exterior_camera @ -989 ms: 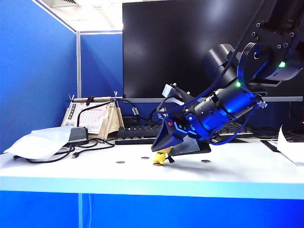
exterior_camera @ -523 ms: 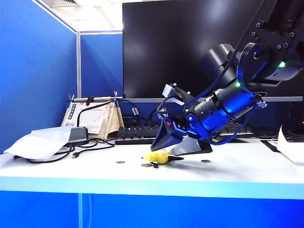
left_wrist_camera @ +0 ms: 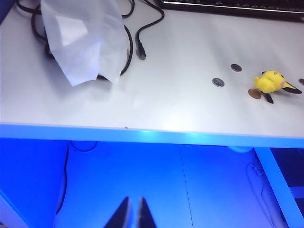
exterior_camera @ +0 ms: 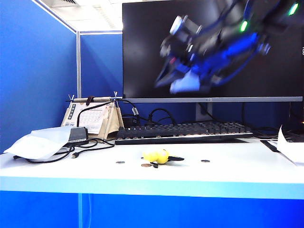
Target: Pick up the doll and place it on the similarly colored coin.
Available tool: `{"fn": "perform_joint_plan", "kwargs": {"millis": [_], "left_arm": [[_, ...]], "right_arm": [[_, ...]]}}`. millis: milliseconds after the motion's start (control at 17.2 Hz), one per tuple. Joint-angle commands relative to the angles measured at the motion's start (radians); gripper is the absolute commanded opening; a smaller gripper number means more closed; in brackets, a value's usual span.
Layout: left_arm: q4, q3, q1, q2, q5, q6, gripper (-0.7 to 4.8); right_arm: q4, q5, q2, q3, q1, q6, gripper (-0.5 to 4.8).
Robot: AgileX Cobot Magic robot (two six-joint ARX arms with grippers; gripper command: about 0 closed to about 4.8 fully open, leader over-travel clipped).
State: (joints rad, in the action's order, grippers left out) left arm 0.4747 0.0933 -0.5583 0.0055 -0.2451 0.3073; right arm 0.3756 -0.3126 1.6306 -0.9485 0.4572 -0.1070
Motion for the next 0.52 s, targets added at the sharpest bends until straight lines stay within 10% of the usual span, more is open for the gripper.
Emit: {"fn": "perform_joint_plan", "kwargs": {"millis": [58,523], "left_arm": [[-0.005,-0.001,0.001,0.0,-0.003,-0.001,0.3],[-0.005,-0.001,0.001,0.0,-0.002,-0.001,0.3]], "right_arm": [[-0.087,-0.002,-0.076,0.018,-0.052,0.002,2.06],[-0.043,0.129,-0.535,0.557,-0.198,-0.085,1.98]]}}
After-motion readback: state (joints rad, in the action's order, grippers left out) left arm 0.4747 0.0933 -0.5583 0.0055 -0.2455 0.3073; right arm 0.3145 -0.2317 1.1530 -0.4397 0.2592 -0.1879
